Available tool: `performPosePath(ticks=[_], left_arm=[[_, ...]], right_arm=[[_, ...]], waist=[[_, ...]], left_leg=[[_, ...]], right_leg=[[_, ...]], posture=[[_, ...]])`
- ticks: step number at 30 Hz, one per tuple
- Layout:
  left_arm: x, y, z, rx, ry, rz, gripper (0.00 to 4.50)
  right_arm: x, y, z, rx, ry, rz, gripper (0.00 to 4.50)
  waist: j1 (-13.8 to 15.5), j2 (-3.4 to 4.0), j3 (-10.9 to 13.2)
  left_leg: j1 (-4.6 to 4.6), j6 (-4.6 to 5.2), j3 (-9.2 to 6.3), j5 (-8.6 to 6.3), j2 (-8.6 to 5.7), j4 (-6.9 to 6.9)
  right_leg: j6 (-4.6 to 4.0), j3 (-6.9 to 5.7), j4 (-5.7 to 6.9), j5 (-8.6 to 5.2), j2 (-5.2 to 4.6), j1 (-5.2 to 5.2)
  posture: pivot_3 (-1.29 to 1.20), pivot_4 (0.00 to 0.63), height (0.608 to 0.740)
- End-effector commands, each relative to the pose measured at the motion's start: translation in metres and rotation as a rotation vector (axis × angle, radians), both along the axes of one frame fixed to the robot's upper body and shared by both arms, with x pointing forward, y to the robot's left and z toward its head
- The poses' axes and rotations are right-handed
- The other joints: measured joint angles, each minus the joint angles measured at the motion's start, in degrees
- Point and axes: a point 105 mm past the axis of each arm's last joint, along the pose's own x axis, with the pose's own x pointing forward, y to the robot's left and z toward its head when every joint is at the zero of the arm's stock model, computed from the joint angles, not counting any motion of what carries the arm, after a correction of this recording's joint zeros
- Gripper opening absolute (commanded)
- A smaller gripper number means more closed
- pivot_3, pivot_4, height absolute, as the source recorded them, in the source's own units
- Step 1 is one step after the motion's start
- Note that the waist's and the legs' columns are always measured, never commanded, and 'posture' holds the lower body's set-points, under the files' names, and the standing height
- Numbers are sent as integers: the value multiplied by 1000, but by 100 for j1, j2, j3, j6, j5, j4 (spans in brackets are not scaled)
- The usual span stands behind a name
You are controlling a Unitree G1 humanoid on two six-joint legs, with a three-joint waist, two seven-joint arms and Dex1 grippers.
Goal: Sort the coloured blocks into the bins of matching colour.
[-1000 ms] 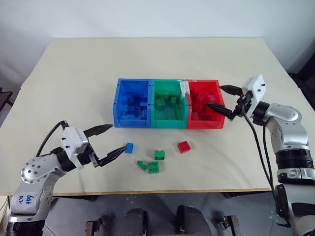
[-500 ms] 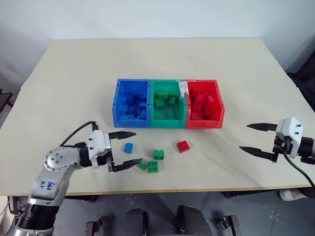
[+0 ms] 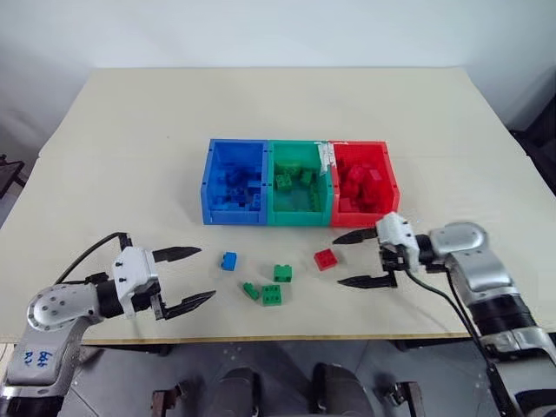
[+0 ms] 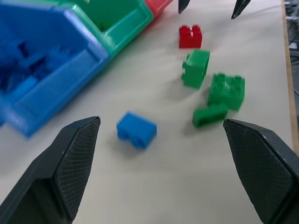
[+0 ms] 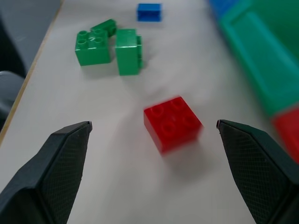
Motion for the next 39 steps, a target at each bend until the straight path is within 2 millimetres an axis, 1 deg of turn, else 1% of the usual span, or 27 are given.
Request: performPosePath(ticks=[1,2,5,8,12,13,16,17,18,20,22,26,27,29,32,35,37,38,39], left_arm=[[-7,-2,13,6,-49,-9,4500],[-9,-3,13,6,-49,-8,4500],[-11,-6,14,4,-54,-11,4500],[-13,-13,16,-9,-64,-22,4500],[-13,-19,19,-41,-67,-29,4500],[-14,-21,19,-49,-59,-38,4500],[-12,-24,21,-74,-76,-21,4500],[-11,-25,22,-85,-80,-15,4500],[-9,-27,25,-114,-82,-4,4500],[-4,-30,29,-158,-89,22,4500],[4,-31,32,-190,-92,67,4500],[9,-36,36,-217,-91,69,4500],[9,-36,36,-221,-90,67,4500],[11,-36,38,-222,-95,70,4500],[13,-35,38,-214,-104,71,4500],[13,-33,36,-209,-104,74,4500],[12,-28,35,-213,-87,91,4500],[12,-24,34,-217,-76,106,4500],[12,-20,33,-217,-67,115,4500]], right_arm=[[9,6,-8,-38,-10,12,4483],[11,8,-10,-41,-7,18,4483],[11,12,-11,-34,-15,38,3942],[6,13,-13,-13,-13,52,2996],[5,11,-4,69,-5,20,1664],[4,9,-2,86,-9,8,1424],[2,5,4,127,-28,-20,1427],[1,3,11,169,-32,-40,1427],[6,0,26,242,-55,-98,1427],[16,-8,49,339,-90,-200,1427],[31,-21,69,397,-131,-311,1427],[55,-38,94,441,-194,-441,1427],[61,-42,98,440,-202,-469,1427],[68,-48,99,425,-201,-498,1427],[78,-58,100,409,-219,-557,2456],[80,-61,103,412,-236,-555,3465],[75,-62,106,418,-263,-533,4139],[66,-61,109,439,-265,-483,4483],[59,-59,110,455,-257,-438,4483]], waist=[[-16,0,0],[-35,0,0],[-54,1,0],[-45,1,0],[-40,1,0],[-39,1,0],[-42,1,0],[-39,1,0],[-40,1,0],[-30,4,2],[-33,3,1],[-44,3,1],[-46,3,1],[-45,3,1],[-42,3,1],[-46,3,2],[-49,3,2],[-49,3,2],[-36,3,2]], left_leg=[[-1,0,-1,0,0,-1],[-1,-2,-2,-1,1,-2],[0,-3,-1,-1,3,-5],[0,-3,-1,-1,3,-5],[0,-3,-1,-1,3,-4],[0,-3,-1,-1,3,-5],[0,-2,0,-1,3,-4],[-1,-3,1,-1,3,-4],[1,-3,0,-1,3,-4],[0,-3,1,-1,4,-3],[0,-3,1,-1,3,0],[4,-5,4,-1,4,-1],[3,-5,6,-1,4,-4],[1,-4,9,-1,3,-5],[0,-3,8,-1,2,-7],[-2,-2,9,-1,1,-9],[-2,-3,9,-1,1,-9],[-2,-2,9,-1,2,-9],[-2,-3,9,-1,2,-9]], right_leg=[[0,-1,-2,0,0,0],[0,-3,-1,0,2,-1],[-2,-5,-1,-1,5,-2],[-2,-7,-1,-1,5,-2],[-2,-7,-1,-1,5,0],[-2,-7,0,-1,5,0],[-2,-7,0,-1,5,0],[-2,-6,-1,-1,5,0],[-2,-6,1,-1,5,0],[-2,-5,2,-1,5,-1],[-2,-4,6,-1,5,-1],[-2,-1,10,-1,7,-2],[-2,-1,8,-1,6,-4],[-2,-1,7,-1,7,-6],[-2,-3,5,-1,7,-6],[-2,-4,3,-1,6,-6],[-2,-4,3,-1,7,-6],[-2,-4,3,-1,7,-6],[-2,-4,3,-1,7,-6]], posture=[[0,150,740],[0,150,740],[0,150,740],[0,150,740],[0,150,740],[0,150,740],[0,150,740],[0,150,740],[0,150,740],[0,150,740],[0,150,740],[0,150,740],[0,150,740],[0,150,740],[0,150,740],[0,150,740],[0,150,740],[0,150,740],[0,150,740]])
